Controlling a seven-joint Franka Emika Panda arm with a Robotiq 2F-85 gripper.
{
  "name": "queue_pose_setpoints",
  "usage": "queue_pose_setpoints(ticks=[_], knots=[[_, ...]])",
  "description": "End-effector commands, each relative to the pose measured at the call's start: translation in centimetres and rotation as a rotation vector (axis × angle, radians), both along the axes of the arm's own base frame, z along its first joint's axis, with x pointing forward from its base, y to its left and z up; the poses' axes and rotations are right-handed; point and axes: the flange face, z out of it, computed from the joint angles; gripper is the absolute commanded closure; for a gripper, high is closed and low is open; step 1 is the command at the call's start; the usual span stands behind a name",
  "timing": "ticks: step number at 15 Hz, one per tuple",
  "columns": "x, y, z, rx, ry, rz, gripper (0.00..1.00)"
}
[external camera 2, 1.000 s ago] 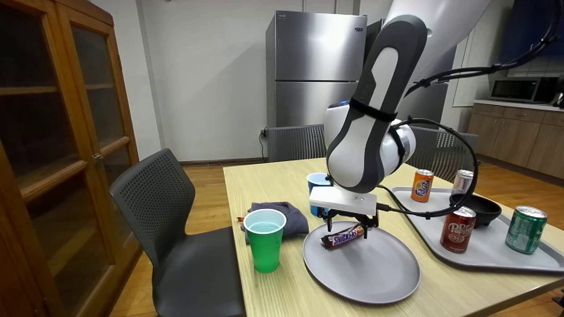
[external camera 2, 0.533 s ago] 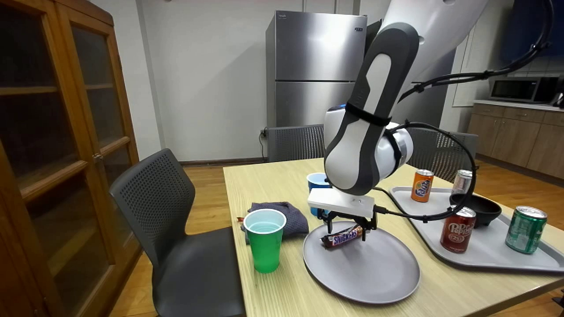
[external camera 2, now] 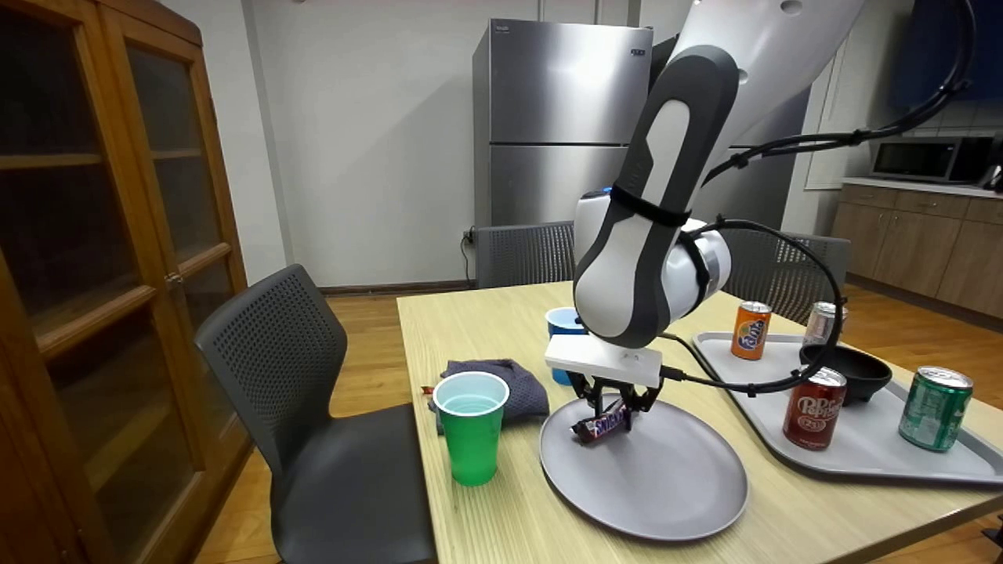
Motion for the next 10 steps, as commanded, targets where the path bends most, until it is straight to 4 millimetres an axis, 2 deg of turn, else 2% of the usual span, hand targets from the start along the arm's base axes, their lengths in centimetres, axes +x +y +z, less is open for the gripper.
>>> queue_pose_setpoints(ticks=[1, 2, 3, 5, 10], knots=[[0.5, 0.3, 0.0, 0.005, -0.007, -0.018, 0.86], [0.4, 0.4, 0.2, 0.008, -0.009, -0.018, 0.95], [0.3, 0.4, 0.3, 0.009, -0.011, -0.018, 0.98], [0.2, 0.4, 0.7, 0.013, -0.019, -0.018, 0.95], [-0.7, 1.1, 2.4, 0.036, -0.053, -0.001, 0.96]])
